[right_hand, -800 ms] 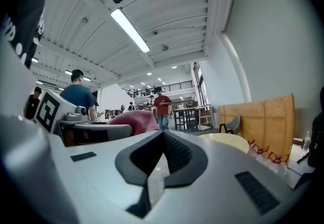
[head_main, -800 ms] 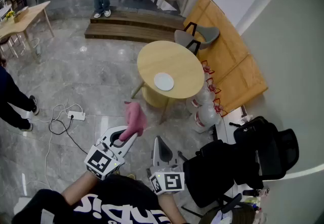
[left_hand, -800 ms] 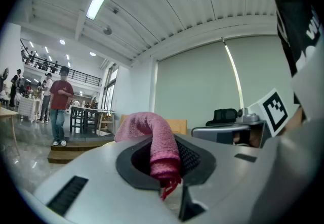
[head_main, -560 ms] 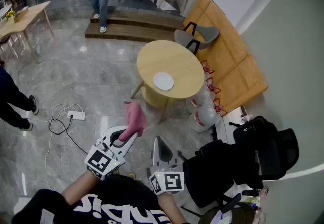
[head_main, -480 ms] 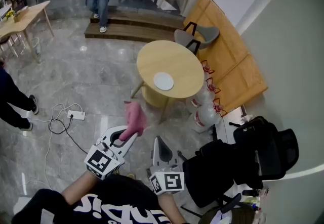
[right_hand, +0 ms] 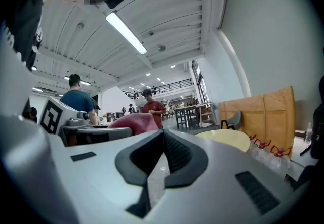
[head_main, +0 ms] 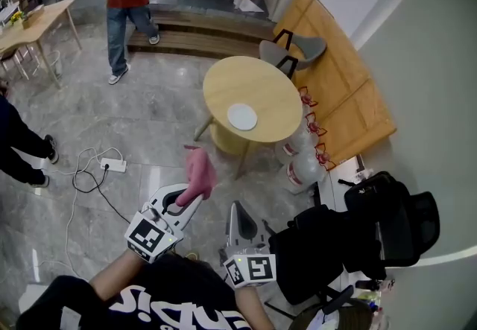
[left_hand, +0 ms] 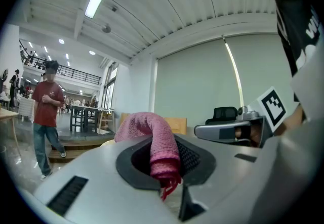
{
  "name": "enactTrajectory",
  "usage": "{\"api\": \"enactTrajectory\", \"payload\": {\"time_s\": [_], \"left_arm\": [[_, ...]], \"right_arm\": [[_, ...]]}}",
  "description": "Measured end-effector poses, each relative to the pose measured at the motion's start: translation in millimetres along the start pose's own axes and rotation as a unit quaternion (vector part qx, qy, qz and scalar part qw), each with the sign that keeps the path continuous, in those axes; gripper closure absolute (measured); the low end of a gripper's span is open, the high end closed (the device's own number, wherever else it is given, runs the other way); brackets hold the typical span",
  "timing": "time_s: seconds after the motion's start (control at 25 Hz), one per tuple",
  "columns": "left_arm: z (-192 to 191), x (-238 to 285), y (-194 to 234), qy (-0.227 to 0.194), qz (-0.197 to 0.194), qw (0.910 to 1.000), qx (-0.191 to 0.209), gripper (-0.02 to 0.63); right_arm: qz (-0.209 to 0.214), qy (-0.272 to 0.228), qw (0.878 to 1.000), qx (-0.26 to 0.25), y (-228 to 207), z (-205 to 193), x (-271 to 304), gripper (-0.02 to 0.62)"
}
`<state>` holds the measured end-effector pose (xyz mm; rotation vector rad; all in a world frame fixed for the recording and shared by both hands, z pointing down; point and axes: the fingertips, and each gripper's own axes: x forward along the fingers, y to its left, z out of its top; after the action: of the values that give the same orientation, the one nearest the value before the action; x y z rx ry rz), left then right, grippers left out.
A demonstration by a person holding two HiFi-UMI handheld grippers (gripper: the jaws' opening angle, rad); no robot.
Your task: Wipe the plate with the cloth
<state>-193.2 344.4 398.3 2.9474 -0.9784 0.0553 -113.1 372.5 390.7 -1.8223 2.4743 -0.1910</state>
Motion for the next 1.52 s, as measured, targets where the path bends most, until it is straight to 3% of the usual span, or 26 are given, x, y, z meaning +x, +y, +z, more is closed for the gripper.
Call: {"api": "enactTrajectory", "payload": {"time_s": [0.48, 0.92, 1.52], "left_arm": [[12, 20, -11, -0.004, 0.017, 0.9998, -0.005, 0.554], [2, 29, -10, 0.002, 0.042, 0.9991, -0.005, 0.554], [-9, 95, 27, 0.004, 0.015, 0.9999, 0.003, 0.554]], "right_arm": [[0.021, 0.006, 1.0, 0.001, -28, 4, -9, 0.574], [0.03, 0.022, 0.999, 0.005, -44, -9, -17, 0.574], [0.019, 0.015, 1.0, 0.01, -85, -8, 45, 0.574]]}}
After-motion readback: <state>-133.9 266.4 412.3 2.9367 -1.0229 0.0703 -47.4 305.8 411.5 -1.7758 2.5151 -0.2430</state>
